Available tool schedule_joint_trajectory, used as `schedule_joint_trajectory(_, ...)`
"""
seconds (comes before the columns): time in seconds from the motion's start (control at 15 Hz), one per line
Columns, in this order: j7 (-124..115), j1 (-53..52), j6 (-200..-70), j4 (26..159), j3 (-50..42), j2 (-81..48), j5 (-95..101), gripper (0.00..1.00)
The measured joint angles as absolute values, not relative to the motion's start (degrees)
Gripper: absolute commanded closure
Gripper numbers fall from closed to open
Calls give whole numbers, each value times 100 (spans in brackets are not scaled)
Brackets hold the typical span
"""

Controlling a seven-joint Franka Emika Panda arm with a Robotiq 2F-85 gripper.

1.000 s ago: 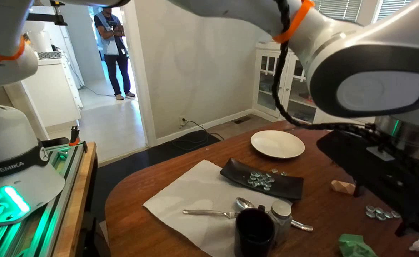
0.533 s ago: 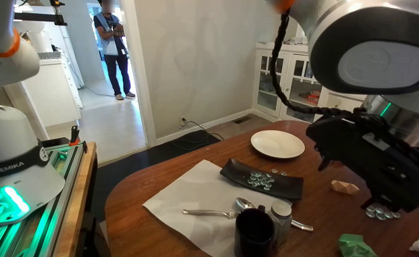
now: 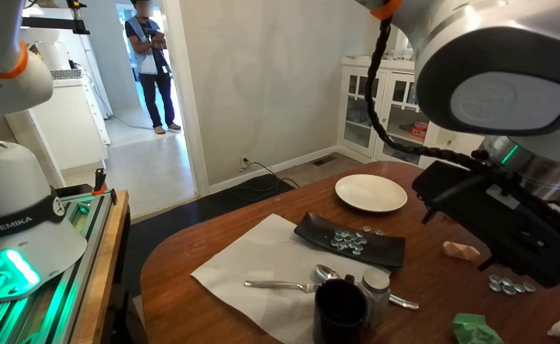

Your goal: Put the glass marbles in the black mug cup

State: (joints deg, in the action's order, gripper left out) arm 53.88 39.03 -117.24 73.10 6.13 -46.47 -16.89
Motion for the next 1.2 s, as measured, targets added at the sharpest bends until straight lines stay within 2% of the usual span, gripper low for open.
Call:
schedule_joint_trajectory(0.27,5999,3907,-11371,6706,763,-5182,-2107,0)
schedule_joint_trajectory(0.6,6519,3880,-10139,5862,930,-5885,-2260,0)
schedule_joint_trajectory(1.2,6899,3602,-10089,4943,1039,-6772,-2227,0)
